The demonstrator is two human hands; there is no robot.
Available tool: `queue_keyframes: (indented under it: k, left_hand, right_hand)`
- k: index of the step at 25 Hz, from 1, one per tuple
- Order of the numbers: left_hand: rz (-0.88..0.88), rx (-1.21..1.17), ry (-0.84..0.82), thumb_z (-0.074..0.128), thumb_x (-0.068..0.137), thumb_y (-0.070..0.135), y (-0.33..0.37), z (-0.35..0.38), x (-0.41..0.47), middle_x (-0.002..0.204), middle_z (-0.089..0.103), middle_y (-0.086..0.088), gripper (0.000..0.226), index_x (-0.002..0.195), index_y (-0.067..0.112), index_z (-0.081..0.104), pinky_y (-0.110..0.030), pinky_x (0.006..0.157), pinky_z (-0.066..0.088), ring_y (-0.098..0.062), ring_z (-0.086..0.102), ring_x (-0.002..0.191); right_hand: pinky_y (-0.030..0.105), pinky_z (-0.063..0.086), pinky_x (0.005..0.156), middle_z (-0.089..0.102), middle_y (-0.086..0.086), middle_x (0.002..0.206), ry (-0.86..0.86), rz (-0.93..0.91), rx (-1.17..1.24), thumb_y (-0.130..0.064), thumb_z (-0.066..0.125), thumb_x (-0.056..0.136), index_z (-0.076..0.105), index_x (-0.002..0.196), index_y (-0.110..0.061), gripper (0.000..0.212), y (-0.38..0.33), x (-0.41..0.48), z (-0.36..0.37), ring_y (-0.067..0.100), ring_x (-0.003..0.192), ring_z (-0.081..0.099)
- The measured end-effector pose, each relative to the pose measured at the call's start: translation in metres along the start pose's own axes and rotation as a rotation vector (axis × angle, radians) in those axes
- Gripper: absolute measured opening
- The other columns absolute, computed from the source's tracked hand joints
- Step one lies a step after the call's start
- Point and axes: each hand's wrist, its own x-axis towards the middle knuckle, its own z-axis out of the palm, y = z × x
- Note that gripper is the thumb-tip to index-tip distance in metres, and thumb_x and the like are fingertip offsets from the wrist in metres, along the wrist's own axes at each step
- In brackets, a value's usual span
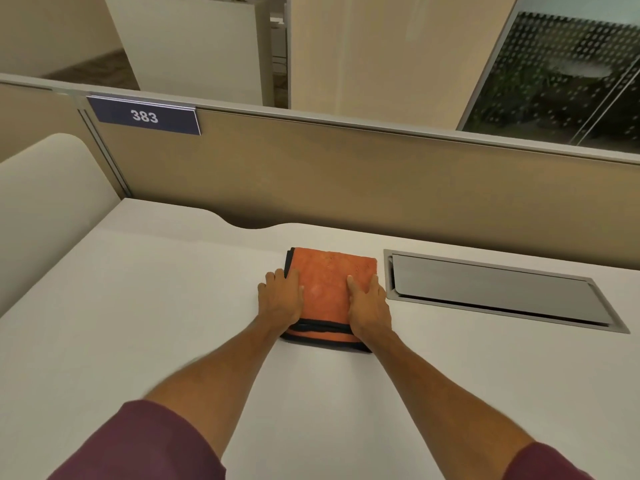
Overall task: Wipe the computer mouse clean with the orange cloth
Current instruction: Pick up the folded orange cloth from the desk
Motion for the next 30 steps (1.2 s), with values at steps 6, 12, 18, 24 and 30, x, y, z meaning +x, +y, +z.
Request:
queue_keyframes:
  k: [6,12,18,24,30]
  left_hand:
    - [-0.243,-0.67,0.003,0.067,0.093,0.013,0.007,-0.012,0.015,0.134,0.051,-0.017,0.056,0.139,0.009,0.035,-0.045,0.101,0.048,-0.034,0.056,0.119]
    - [-0.432,-0.889,-0.185,0.071,0.09,0.019,-0.002,-0.02,0.02,0.128,0.057,-0.015,0.049,0.131,0.008,0.046,-0.043,0.094,0.051,-0.03,0.058,0.108]
    - [-0.333,-1.305,-0.138,0.067,0.092,0.005,-0.017,-0.036,-0.001,0.119,0.062,-0.019,0.053,0.132,0.026,0.04,-0.043,0.08,0.057,-0.033,0.064,0.101]
    - [-0.109,-1.405,-0.118,0.071,0.084,-0.006,-0.02,-0.071,-0.038,0.116,0.062,-0.018,0.036,0.111,0.018,0.069,-0.036,0.077,0.057,-0.03,0.06,0.102]
    - [0.129,-0.967,-0.019,0.087,0.056,-0.013,-0.017,-0.084,-0.076,0.112,0.057,0.0,0.074,0.12,0.016,0.064,-0.035,0.078,0.058,-0.023,0.056,0.104]
  right_hand:
    - [0.044,0.041,0.103,0.035,0.017,0.141,0.025,-0.064,-0.133,-0.017,0.055,0.098,0.042,0.142,-0.017,0.046,-0.006,0.014,-0.009,0.034,0.125,0.043]
    - [0.052,0.05,0.099,0.046,0.019,0.135,0.027,0.167,0.166,-0.011,0.08,0.08,0.029,0.134,-0.019,0.074,-0.016,0.02,-0.026,0.039,0.117,0.055]
    - [0.051,0.055,0.092,0.05,0.011,0.137,-0.109,0.0,0.417,-0.002,0.065,0.091,0.058,0.116,-0.022,0.033,-0.006,0.006,-0.053,0.034,0.113,0.057]
    - [0.029,0.052,0.079,0.053,0.012,0.131,-0.228,-0.168,0.423,0.007,0.073,0.081,0.063,0.121,-0.014,0.046,-0.008,-0.023,-0.095,0.024,0.106,0.056]
    - [0.023,0.037,0.082,0.048,0.012,0.111,-0.073,-0.449,-0.295,0.003,0.07,0.078,0.065,0.121,-0.014,0.046,-0.011,-0.048,-0.125,0.028,0.11,0.05]
